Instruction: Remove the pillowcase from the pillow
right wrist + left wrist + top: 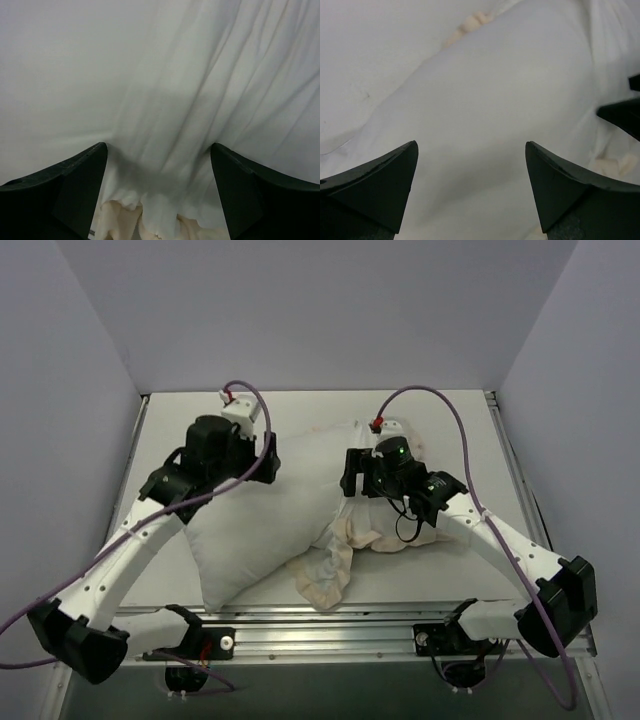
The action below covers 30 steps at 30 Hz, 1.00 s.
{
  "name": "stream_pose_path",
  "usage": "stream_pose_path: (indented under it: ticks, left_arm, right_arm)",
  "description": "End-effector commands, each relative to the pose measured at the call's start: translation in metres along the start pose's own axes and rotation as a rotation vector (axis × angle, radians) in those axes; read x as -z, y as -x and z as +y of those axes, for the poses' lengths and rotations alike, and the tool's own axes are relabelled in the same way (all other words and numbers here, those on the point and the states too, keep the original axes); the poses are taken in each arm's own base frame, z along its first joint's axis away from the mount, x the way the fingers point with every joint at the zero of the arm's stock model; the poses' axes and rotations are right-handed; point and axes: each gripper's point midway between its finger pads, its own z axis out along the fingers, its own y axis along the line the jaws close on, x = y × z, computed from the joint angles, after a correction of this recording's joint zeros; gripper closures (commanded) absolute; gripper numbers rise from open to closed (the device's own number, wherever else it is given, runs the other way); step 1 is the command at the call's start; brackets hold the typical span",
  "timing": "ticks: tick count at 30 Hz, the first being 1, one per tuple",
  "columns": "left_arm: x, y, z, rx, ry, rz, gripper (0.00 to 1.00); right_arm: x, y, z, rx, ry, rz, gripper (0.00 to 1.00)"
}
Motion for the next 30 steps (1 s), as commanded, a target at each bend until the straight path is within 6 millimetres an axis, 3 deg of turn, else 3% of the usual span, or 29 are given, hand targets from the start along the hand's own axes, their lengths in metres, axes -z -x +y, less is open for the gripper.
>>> stream_pose_path:
  ticks: [1,3,4,8,12,15,18,21,22,23,25,26,27,30]
  left_arm:
    - [0.024,-0.011,-0.041,-0.232,-0.08,-0.079,0.05]
    - [0.024,-0.037,-0.052,-0.305,-0.102,-0.059,0.05]
    - [0.026,-0.05,-0.07,-0.345,-0.145,-0.046,0.05]
    - [0.016,-0.092,-0.098,-0.436,-0.159,0.007,0.06]
    - [-0.009,-0.122,-0.096,-0.466,-0.088,0.075,0.06]
    - [-0.035,-0.139,-0.089,-0.474,-0.007,0.108,0.06]
    - [-0.056,-0.147,-0.075,-0.49,0.098,0.143,0.03]
    - [-0.067,-0.145,-0.076,-0.457,0.109,0.165,0.38]
    - [-0.07,-0.144,-0.076,-0.442,0.103,0.164,0.47]
    - [-0.072,-0.14,-0.08,-0.423,0.086,0.149,0.68]
    - [-0.074,-0.135,-0.084,-0.397,0.057,0.142,0.9]
    - [-0.073,-0.131,-0.086,-0.377,0.052,0.136,0.97]
    - [-0.073,-0.126,-0.091,-0.361,0.027,0.13,0.98]
    - [-0.067,-0.107,-0.095,-0.303,-0.009,0.105,0.98]
  right_arm:
    - [-0.01,-0.007,-0.01,-0.043,-0.034,-0.017,0.21]
    - [-0.02,-0.008,-0.011,-0.02,-0.037,-0.006,0.21]
    - [-0.023,-0.006,-0.011,0.002,-0.035,-0.013,0.21]
    - [-0.041,-0.002,-0.012,0.039,-0.044,0.008,0.21]
    - [-0.059,-0.001,-0.022,0.056,-0.066,0.03,0.21]
    - [-0.067,0.013,-0.032,0.059,-0.082,0.012,0.21]
    - [-0.062,0.03,-0.034,0.067,-0.09,-0.015,0.21]
    - [-0.051,0.032,-0.035,0.081,-0.091,-0.016,0.2]
    - [-0.048,0.025,-0.034,0.092,-0.09,0.006,0.2]
    - [-0.041,0.024,-0.031,0.098,-0.077,0.007,0.2]
    - [-0.035,0.004,-0.031,0.112,-0.077,0.05,0.2]
    - [-0.027,0.003,-0.029,0.109,-0.062,0.042,0.2]
    - [-0.024,-0.009,-0.031,0.109,-0.063,0.067,0.2]
    - [-0.007,-0.017,-0.021,0.102,0.005,0.07,0.2]
